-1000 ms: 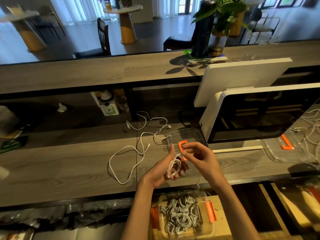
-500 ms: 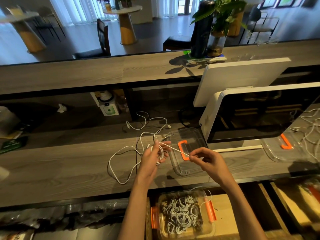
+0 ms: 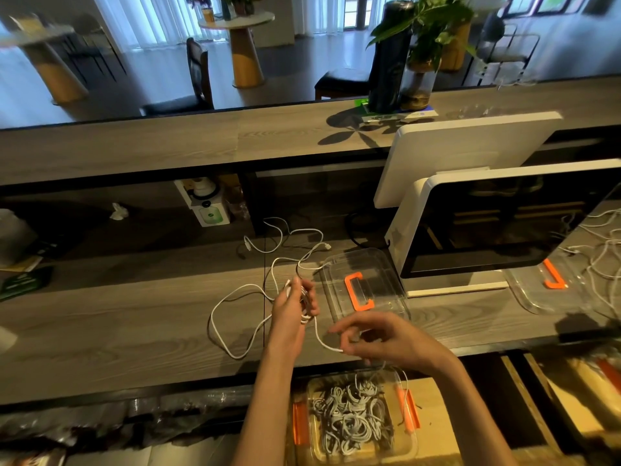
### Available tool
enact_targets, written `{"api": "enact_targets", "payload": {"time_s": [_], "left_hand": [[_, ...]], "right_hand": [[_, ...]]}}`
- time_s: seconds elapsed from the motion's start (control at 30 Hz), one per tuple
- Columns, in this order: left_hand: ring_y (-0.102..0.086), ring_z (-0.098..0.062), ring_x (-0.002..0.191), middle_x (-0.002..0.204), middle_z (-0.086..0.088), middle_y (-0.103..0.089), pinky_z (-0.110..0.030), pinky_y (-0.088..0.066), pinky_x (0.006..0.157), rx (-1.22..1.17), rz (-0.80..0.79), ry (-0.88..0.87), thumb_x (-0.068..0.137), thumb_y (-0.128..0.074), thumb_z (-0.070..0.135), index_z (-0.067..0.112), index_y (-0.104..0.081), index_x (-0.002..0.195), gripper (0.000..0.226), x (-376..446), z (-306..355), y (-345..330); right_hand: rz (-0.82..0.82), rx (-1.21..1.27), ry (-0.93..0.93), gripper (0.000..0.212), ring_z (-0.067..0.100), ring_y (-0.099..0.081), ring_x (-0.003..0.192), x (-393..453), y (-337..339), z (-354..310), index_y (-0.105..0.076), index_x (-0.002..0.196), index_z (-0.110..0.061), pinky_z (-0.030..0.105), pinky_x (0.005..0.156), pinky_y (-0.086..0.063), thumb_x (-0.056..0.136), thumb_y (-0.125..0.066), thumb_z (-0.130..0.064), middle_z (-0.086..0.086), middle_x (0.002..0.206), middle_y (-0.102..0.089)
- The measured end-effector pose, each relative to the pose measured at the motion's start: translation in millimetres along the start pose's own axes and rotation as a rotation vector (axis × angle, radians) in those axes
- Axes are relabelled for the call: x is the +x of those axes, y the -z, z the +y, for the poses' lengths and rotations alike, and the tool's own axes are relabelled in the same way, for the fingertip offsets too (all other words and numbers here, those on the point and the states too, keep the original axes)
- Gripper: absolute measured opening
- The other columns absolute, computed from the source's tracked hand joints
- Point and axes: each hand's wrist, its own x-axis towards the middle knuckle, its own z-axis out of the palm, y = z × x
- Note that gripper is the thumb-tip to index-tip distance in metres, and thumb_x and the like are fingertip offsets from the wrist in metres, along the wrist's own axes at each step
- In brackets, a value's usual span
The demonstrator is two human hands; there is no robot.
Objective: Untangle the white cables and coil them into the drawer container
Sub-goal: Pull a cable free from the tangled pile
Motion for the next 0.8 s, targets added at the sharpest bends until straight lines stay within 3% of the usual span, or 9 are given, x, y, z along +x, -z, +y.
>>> {"api": "enact_targets", "payload": {"time_s": [0.07,0.17,0.2,0.33,0.47,0.6,0.7,0.8], "left_hand": [[-0.053,-0.011,0.061,0.075,-0.005,-0.057,-0.024,-0.044,0.058,0.229,-0.06,0.041,0.106,-0.044,0.037,0.006,-0.064,0.096,0.037,-3,-2,-1],[-0.064,-0.017,0.078,0.088,-0.012,-0.071,-0.034,-0.053,0.076,0.438,-0.196,0.147,0.1,-0.046,0.059,0.009,-0.071,0.102,0.057,-10,-4,-5],[-0.065,-0.017,0.078,0.088,-0.012,-0.071,-0.034,-0.052,0.075,0.452,-0.254,0.186,0.097,-0.043,0.066,0.01,-0.073,0.101,0.064,-12,-4,-7],[-0.057,-0.012,0.065,0.082,-0.006,-0.065,-0.024,-0.04,0.058,0.419,-0.518,0.268,0.097,-0.032,0.071,0.014,-0.069,0.099,0.068,-22,0,-13],[-0.052,-0.008,0.062,0.078,-0.001,-0.062,-0.018,-0.042,0.057,0.546,-0.658,0.174,0.098,-0.05,0.055,0.009,-0.068,0.101,0.049,-23,-1,-12],[-0.053,-0.009,0.062,0.078,-0.002,-0.064,-0.019,-0.04,0.056,0.497,-0.518,0.078,0.107,-0.041,0.04,0.007,-0.071,0.105,0.044,-17,1,-8],[-0.056,-0.012,0.067,0.086,-0.007,-0.07,-0.022,-0.041,0.058,0.365,-0.264,-0.05,0.106,-0.041,0.038,0.007,-0.071,0.11,0.044,-12,2,-6],[-0.061,-0.015,0.078,0.1,-0.011,-0.074,-0.023,-0.042,0.06,0.208,-0.131,-0.132,0.107,-0.039,0.035,0.007,-0.07,0.117,0.043,-4,3,-1]], "right_hand": [[0.103,0.126,0.04,0.033,0.02,-0.061,0.075,5,-3,-4,-0.069,0.125,-0.024,0.024,0.063,-0.049,0.094,-0.073,-0.014,0.003,0.107,-0.073],[0.31,0.188,0.105,0.03,0.05,-0.06,0.08,13,-6,0,-0.07,0.121,-0.024,0.05,0.073,-0.049,0.092,-0.076,-0.019,0.006,0.103,-0.076],[0.37,0.192,0.117,0.03,0.054,-0.062,0.086,15,-7,1,-0.07,0.12,-0.022,0.055,0.077,-0.051,0.091,-0.077,-0.02,0.007,0.102,-0.076],[0.568,0.162,0.126,0.029,0.021,-0.074,0.098,19,-7,4,-0.071,0.112,-0.014,0.043,0.084,-0.061,0.085,-0.079,-0.02,0.004,0.101,-0.076],[0.578,0.066,0.093,0.022,0.017,-0.074,0.097,17,0,16,-0.072,0.107,-0.015,0.042,0.082,-0.061,0.087,-0.079,-0.017,0.002,0.101,-0.077],[0.608,0.133,0.066,0.024,0.018,-0.07,0.081,10,8,18,-0.074,0.103,-0.015,0.028,0.063,-0.052,0.082,-0.08,-0.026,0.008,0.091,-0.075],[0.643,0.102,0.045,0.016,0.013,-0.068,0.079,3,16,21,-0.076,0.1,-0.016,0.023,0.064,-0.051,0.085,-0.079,-0.021,0.003,0.091,-0.075],[0.631,0.059,0.006,0.009,0.006,-0.066,0.076,-2,20,23,-0.077,0.097,-0.017,0.021,0.063,-0.051,0.088,-0.077,-0.016,-0.003,0.092,-0.075]]}}
